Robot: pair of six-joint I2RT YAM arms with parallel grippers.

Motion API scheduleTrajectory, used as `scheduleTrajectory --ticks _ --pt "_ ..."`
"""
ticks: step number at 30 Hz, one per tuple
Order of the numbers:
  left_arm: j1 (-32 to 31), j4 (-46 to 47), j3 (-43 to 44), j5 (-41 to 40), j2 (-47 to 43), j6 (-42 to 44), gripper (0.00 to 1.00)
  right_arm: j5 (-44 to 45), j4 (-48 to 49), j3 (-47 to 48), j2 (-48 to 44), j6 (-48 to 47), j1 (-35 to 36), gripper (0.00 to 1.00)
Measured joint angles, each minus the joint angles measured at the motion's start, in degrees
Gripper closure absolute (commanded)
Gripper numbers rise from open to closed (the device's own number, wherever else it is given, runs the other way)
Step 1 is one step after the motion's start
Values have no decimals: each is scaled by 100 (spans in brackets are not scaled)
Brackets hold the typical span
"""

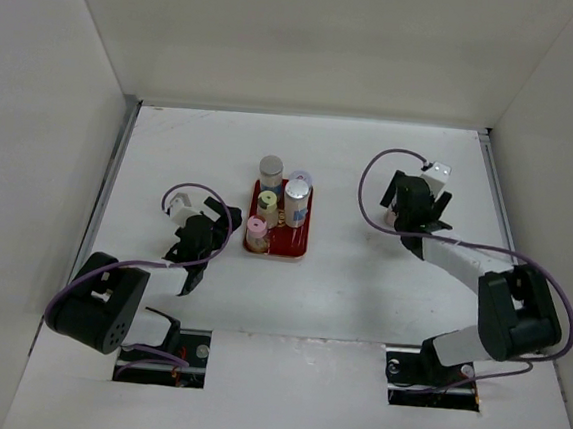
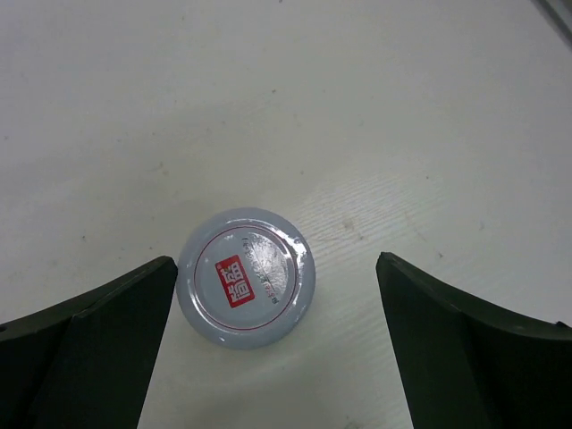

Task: Organize the condiment bottles

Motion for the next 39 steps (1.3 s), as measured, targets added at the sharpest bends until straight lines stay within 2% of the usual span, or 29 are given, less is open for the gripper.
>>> scheduleTrajectory --ticks 1,7,9,11,14,17,21,25,31,39 --pt "0 2 0 2 0 0 0 -122 48 2 122 46 -68 4" --pt "0 4 0 2 0 0 0 -704 341 133 726 127 -391 33" --pt "-2 31 0 0 24 0 0 -734 404 136 767 116 -396 47" --pt "-4 61 13 2 61 2 0 -761 420 136 767 122 -396 51" --pt "-4 81 13 11 70 2 0 -769 400 42 643 149 -264 52" --pt "-4 81 13 15 70 0 0 -778 173 -243 186 192 234 52" --pt "-4 83 13 20 70 2 0 -844 -216 -448 -588 243 1484 51" --pt "-2 81 13 24 68 2 0 -901 -247 -363 -962 348 2656 51" --pt "4 -87 9 33 -83 4 0 -907 -52 323 -168 374 3355 50" --pt "7 -208 -9 42 -203 26 0 -820 260 1082 1176 382 3665 50"
